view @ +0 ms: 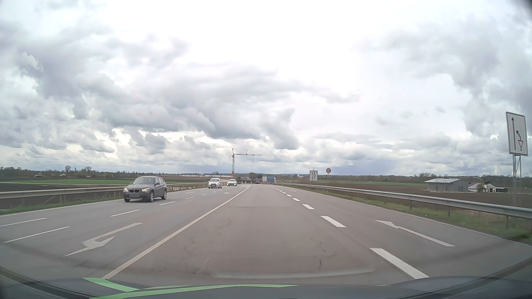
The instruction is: Follow the waypoints while adhering to traffic rules and regulations
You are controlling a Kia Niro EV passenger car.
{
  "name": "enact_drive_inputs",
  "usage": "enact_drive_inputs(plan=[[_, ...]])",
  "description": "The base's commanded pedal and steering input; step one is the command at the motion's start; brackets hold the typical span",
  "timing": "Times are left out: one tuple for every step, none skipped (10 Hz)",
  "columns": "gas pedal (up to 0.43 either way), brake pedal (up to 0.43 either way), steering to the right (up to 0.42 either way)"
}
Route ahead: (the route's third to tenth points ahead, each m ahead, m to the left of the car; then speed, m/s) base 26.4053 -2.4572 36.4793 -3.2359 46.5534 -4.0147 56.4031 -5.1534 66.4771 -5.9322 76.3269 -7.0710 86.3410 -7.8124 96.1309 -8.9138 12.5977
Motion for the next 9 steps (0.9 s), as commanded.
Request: enact_drive_inputs(plan=[[0.067,0.000,-0.002],[0.067,0.000,-0.002],[0.067,0.000,-0.001],[0.067,0.000,-0.001],[0.067,0.000,-0.001],[0.067,0.000,-0.001],[0.067,0.000,-0.001],[0.067,0.000,-0.001],[0.067,0.000,-0.001]])
